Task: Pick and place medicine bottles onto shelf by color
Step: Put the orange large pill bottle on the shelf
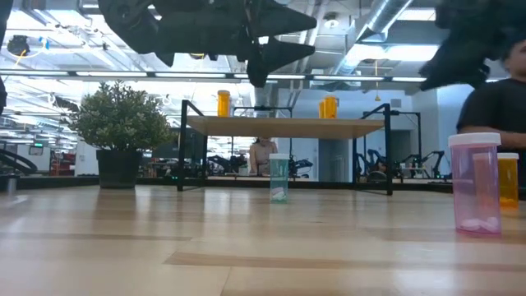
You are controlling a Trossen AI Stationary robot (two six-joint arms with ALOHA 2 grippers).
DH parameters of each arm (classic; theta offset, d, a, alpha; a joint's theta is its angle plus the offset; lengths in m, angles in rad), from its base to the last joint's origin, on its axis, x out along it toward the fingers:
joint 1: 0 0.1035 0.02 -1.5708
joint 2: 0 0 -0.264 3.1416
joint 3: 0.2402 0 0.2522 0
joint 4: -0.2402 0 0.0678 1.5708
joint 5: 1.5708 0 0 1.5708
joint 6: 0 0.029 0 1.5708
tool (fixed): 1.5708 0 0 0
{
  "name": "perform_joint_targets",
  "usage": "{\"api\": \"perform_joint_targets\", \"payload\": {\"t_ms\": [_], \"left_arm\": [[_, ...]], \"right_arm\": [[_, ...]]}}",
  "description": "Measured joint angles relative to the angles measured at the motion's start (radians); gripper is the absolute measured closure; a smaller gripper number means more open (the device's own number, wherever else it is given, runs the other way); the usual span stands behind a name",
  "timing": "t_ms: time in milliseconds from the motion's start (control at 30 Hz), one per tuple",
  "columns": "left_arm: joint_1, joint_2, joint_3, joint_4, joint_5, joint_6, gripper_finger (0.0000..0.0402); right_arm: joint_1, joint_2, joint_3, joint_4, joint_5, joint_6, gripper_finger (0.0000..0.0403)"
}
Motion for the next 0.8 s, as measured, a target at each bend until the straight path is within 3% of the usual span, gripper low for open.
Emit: {"api": "perform_joint_targets", "payload": {"t_ms": [233, 533, 800], "left_arm": [[-0.017, 0.000, 0.035, 0.000, 0.001, 0.030, 0.0176], [-0.026, 0.000, 0.097, 0.002, 0.006, 0.070, 0.0176], [-0.026, 0.000, 0.140, 0.000, 0.006, 0.139, 0.0176]], "right_arm": [[0.144, 0.029, -0.028, 0.012, 0.006, 0.160, 0.0204], [0.218, 0.097, -0.026, 0.053, 0.009, 0.202, 0.0206], [0.216, 0.107, 0.079, -0.153, -0.023, 0.247, 0.0207]]}}
